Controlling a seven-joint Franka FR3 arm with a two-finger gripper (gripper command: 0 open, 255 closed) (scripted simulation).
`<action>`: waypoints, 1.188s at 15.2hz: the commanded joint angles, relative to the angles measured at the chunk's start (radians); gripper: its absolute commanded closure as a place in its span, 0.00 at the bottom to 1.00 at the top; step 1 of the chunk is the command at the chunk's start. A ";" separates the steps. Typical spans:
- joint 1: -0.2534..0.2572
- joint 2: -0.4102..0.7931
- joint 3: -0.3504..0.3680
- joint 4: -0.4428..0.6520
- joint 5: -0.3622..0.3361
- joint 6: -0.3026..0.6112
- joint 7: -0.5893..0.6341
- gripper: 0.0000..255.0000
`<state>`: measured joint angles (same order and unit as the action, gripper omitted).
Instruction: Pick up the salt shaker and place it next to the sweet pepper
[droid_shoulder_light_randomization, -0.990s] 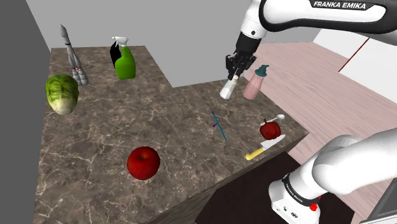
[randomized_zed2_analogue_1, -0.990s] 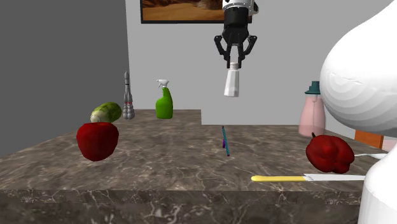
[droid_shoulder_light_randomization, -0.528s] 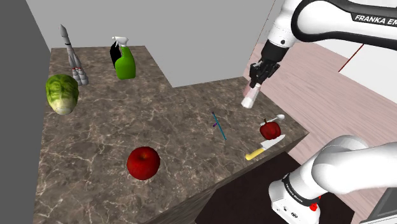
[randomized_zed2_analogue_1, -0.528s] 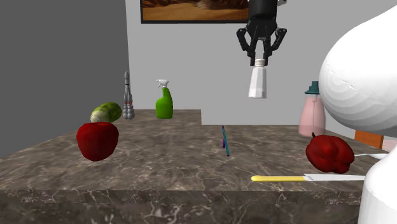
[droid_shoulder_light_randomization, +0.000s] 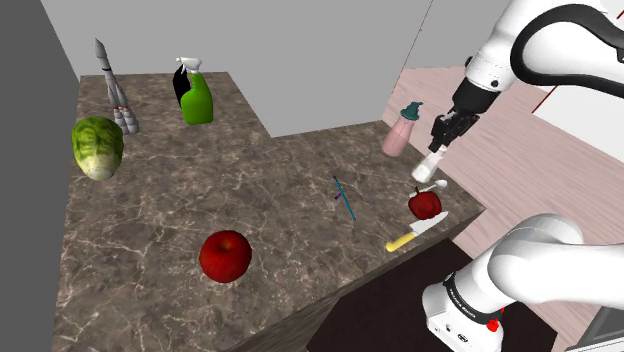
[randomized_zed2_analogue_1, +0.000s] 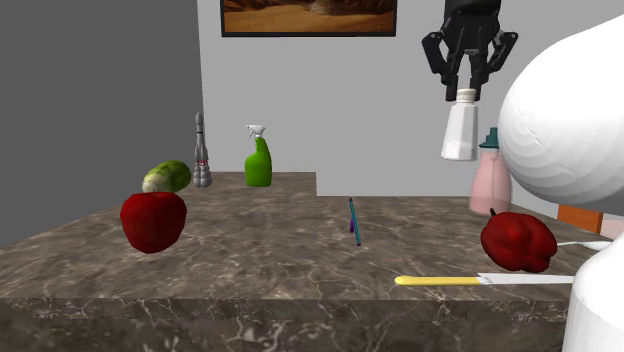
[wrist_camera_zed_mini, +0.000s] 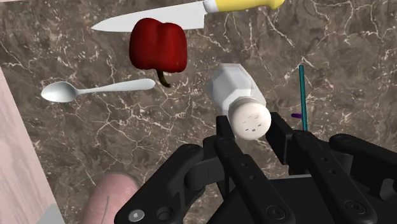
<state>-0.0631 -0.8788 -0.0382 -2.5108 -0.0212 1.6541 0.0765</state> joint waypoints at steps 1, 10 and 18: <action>-0.003 -0.020 -0.007 -0.036 -0.005 0.015 -0.007 1.00; -0.005 -0.033 -0.011 -0.164 -0.009 0.130 -0.007 1.00; -0.007 -0.027 -0.015 -0.268 -0.013 0.241 -0.008 1.00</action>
<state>-0.0714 -0.9053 -0.0541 -2.7655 -0.0351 1.8813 0.0671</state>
